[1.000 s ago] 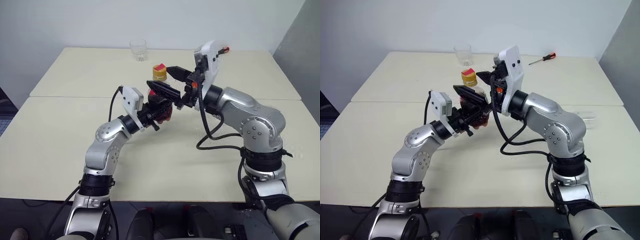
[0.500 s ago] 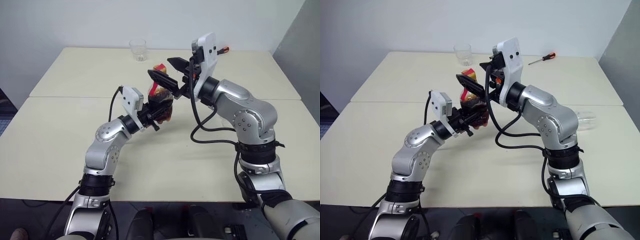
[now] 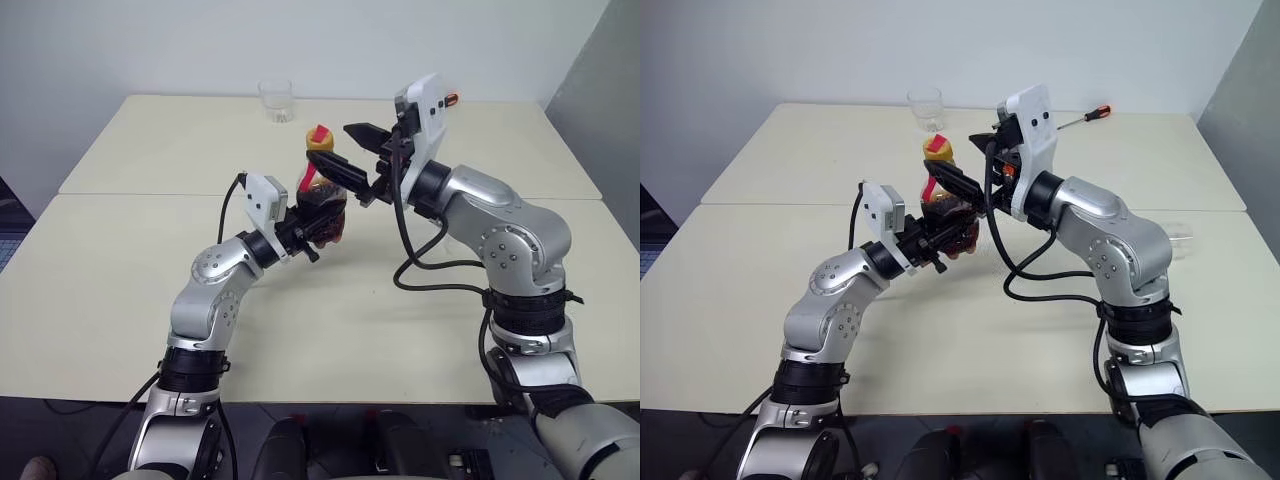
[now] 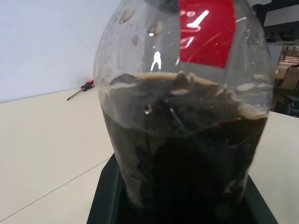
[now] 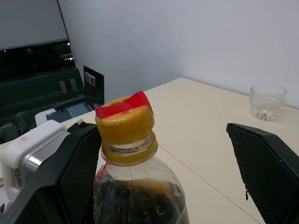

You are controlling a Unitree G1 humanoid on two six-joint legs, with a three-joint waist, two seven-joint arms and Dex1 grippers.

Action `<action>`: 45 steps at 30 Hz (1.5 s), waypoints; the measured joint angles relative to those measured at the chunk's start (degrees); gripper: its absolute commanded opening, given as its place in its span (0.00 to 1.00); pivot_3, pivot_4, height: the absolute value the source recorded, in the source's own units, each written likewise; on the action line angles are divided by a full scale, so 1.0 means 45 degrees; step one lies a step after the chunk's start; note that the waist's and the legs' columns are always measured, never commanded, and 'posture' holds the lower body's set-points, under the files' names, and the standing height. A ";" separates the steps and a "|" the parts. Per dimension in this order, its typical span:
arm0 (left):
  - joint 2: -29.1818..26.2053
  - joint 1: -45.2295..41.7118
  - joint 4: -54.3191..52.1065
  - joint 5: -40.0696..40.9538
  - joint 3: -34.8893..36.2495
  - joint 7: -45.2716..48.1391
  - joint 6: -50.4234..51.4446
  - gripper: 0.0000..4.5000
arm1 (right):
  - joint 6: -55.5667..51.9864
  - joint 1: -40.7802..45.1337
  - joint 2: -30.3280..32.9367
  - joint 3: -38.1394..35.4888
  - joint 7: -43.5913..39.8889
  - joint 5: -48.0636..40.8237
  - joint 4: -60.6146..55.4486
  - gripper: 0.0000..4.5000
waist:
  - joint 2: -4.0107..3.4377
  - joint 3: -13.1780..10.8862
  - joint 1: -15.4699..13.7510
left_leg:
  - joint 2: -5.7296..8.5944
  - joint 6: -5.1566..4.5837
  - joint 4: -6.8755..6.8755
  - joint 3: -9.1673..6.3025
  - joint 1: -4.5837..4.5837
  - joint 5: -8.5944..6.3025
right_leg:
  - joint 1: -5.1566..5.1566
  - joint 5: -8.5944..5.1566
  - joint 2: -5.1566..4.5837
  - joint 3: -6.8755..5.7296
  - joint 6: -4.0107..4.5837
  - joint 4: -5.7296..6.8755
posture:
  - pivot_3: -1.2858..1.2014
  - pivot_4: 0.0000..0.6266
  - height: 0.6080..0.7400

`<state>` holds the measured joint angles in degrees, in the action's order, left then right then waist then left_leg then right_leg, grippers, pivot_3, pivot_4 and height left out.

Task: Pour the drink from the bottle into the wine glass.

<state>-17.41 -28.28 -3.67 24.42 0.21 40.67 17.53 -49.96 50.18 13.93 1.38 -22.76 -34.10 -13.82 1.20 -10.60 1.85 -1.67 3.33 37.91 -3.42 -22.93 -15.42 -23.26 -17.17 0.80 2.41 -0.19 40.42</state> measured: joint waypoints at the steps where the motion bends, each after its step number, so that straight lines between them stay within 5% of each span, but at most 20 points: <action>1: 0.0000 -0.0001 0.0000 0.0000 -0.0005 0.0002 0.0010 0.23 | -0.0076 -0.0012 0.0043 -0.0031 0.0007 -0.0078 -0.0038 1.00 | 0.0000 0.0000 0.0000 | 0.0000 0.0000 0.0000 0.0002 0.0000 0.0000 | 0.0000 0.0000 0.0000 0.0001 0.0000 0.0000 | 0.52 0.24 1.00; 45: -0.0061 -0.0110 0.0159 -0.0014 0.0029 -0.0279 0.0181 0.23 | -0.0682 -0.0860 0.0806 -0.0518 0.0124 -0.0657 -0.0756 1.00 | 0.0000 0.0000 -0.0004 | 0.0002 0.0000 -0.0001 0.0004 -0.0002 0.0000 | 0.0000 0.0000 0.0000 0.0005 -0.0001 -0.0005 | 0.52 0.24 1.00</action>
<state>-17.68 -28.77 -2.96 24.35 0.35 39.41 18.34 -53.03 46.31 17.55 -0.95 -22.21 -37.05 -17.22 1.20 -10.60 1.83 -1.66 3.33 37.91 -3.40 -22.94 -15.42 -23.26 -17.17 0.79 2.43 -0.20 40.40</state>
